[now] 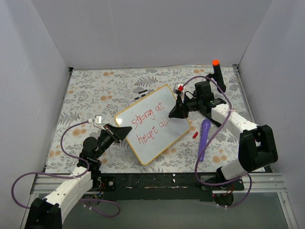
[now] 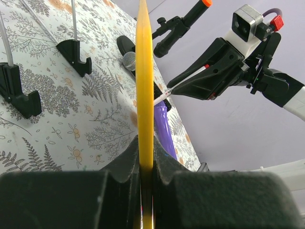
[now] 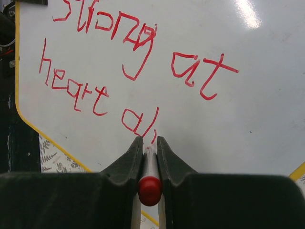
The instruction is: Write a sentence on the whiteboard
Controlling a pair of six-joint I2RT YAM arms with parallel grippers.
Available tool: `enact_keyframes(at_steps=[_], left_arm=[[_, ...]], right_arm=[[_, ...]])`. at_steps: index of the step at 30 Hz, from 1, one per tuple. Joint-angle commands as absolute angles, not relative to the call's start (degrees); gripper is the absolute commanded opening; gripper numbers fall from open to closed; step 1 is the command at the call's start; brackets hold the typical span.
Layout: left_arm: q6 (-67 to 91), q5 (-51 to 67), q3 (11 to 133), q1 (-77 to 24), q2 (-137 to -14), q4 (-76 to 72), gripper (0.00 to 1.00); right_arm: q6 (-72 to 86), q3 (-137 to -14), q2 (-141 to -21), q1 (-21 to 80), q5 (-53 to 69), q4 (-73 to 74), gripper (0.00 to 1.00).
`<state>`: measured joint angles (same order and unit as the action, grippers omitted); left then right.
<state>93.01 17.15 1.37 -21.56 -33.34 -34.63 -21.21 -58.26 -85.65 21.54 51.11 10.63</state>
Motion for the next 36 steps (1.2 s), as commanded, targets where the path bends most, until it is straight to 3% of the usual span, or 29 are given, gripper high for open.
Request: enact_keyframes(at_steps=[1, 19, 36], left_arm=[[95.71, 17.14, -1.85, -21.71, -32.08, -45.44, 0.0], [95.62, 17.31, -2.11, -21.71, -32.78, -45.88, 0.0], [95.54, 17.14, -2.46, -21.71, -33.05, -46.58, 0.0]], right_arm=[[-22.5, -58.1, -84.99, 21.8, 50.89, 11.34, 0.01], [-21.88, -65.13, -87.18, 21.62, 47.73, 10.19, 0.01], [-24.26, -60.39, -86.31, 21.71, 48.78, 13.53, 0.01]])
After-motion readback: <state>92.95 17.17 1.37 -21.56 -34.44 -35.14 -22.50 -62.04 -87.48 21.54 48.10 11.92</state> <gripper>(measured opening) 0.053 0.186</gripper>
